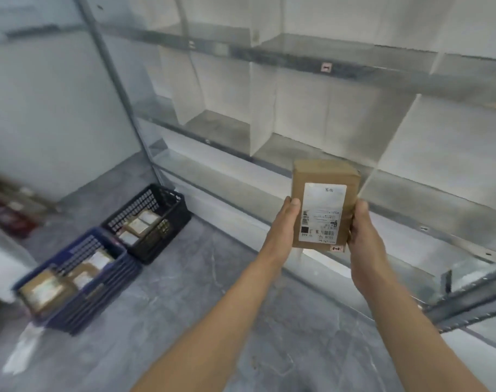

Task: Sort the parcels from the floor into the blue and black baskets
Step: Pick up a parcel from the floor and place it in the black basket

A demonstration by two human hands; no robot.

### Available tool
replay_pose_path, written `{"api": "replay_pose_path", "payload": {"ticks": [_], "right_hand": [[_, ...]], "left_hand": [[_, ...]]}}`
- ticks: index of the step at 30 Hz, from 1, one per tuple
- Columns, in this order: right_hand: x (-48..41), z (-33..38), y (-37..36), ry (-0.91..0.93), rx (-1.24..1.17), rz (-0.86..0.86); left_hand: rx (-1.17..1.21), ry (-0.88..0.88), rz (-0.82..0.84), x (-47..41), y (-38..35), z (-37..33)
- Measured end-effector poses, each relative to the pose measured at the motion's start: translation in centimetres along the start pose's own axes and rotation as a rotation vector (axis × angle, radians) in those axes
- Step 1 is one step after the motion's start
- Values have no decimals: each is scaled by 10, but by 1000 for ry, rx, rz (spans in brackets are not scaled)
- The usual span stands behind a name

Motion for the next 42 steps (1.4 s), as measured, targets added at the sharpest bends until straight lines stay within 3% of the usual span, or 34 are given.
{"api": "replay_pose_path", "payload": {"ticks": [10, 19, 28, 36, 42], "right_hand": [[-57, -52, -170, -95, 71, 405], [-130, -88, -282, -227, 122, 684], [-175, -133, -387, -375, 238, 813], [-230, -209, -529, -438, 422, 820], [-263, -262, -630, -602, 541, 796]], "left_hand": [[120, 135, -384, -26, 145, 45], [263, 292, -689, -76, 221, 71], [306, 367, -798, -117, 299, 110], [434, 510, -857, -187, 428, 197], [528, 651, -853, -228, 520, 250]]}}
Point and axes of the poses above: each hand's wrist, its own x-axis away from the middle knuckle, its own y-axis out of the back of the hand, z = x × y, the point moved 2 cm from there along -x, towards the middle knuckle, and after that the axes turned 11 degrees about -x, right-handed, at the moved point
